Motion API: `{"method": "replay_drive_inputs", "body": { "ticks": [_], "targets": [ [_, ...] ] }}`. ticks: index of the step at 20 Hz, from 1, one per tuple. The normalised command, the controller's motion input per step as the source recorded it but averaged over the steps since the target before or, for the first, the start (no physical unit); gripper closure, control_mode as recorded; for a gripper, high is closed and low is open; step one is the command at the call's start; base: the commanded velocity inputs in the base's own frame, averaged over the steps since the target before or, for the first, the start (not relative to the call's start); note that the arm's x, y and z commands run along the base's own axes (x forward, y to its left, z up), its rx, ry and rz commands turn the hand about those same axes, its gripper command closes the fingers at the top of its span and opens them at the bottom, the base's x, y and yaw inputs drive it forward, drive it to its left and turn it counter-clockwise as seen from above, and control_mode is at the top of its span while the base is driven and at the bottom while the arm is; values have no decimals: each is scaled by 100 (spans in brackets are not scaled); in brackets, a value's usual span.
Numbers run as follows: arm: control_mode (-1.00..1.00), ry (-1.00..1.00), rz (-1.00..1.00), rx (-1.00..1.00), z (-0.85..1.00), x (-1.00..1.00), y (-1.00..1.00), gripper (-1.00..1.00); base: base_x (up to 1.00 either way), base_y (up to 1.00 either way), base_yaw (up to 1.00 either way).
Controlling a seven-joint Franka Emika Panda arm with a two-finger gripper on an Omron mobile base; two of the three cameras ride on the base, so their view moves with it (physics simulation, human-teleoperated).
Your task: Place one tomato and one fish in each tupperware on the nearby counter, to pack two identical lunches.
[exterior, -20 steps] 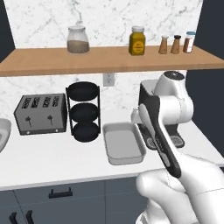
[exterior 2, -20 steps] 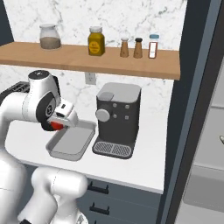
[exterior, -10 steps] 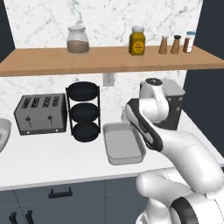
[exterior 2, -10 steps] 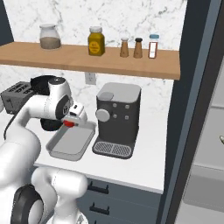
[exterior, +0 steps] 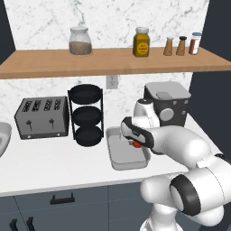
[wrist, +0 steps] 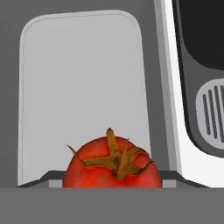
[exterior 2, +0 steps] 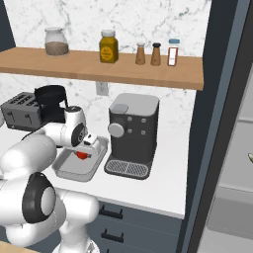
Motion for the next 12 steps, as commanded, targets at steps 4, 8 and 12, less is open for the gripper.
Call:
{"method": "replay_drive_inputs", "body": {
  "ticks": [4,8,12],
  "targets": [
    [-100,7,0,-2,-27,1,-6,100,0,0,0],
    [-100,7,0,-14,27,44,14,100,0,0,0],
    [-100,22,0,-9,-6,36,7,100,0,0,0]
  ]
}}
